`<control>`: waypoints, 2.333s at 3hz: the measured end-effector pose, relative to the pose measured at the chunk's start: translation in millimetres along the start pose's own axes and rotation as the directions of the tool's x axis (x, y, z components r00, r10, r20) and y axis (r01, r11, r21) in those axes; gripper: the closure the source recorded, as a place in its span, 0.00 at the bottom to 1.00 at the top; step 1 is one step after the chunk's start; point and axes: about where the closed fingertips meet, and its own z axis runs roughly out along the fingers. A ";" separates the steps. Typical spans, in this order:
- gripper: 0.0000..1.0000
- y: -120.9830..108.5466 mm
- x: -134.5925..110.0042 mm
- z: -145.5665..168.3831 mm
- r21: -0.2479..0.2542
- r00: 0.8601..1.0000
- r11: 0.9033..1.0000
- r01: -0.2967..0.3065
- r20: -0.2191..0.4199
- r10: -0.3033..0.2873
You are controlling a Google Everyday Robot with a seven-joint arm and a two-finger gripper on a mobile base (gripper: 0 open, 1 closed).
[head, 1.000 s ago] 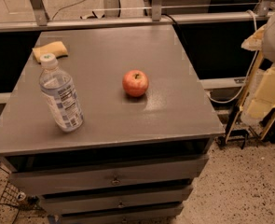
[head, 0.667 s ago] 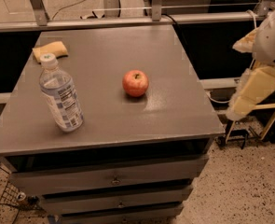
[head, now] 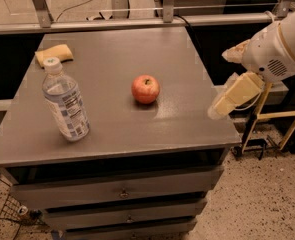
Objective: Knock blue plastic bottle over
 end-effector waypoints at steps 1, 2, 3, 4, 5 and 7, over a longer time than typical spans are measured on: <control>0.00 1.2 0.4 -1.5 0.001 1.000 1.000 0.004 -0.008 -0.004; 0.00 4.0 -11.0 -2.3 0.032 0.999 0.999 0.015 0.027 -0.016; 0.00 7.7 -46.0 -1.4 0.055 0.988 0.996 0.065 0.138 -0.072; 0.00 20.2 -94.8 15.2 -0.003 0.953 0.990 0.144 0.270 -0.137; 0.00 39.3 -122.5 52.3 -0.117 0.933 0.972 0.205 0.323 -0.158; 0.00 65.3 -140.9 95.1 -0.237 0.916 0.945 0.226 0.382 -0.123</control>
Offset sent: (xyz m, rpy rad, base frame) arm -0.0025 0.0203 0.0204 0.0511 -0.1166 -0.0171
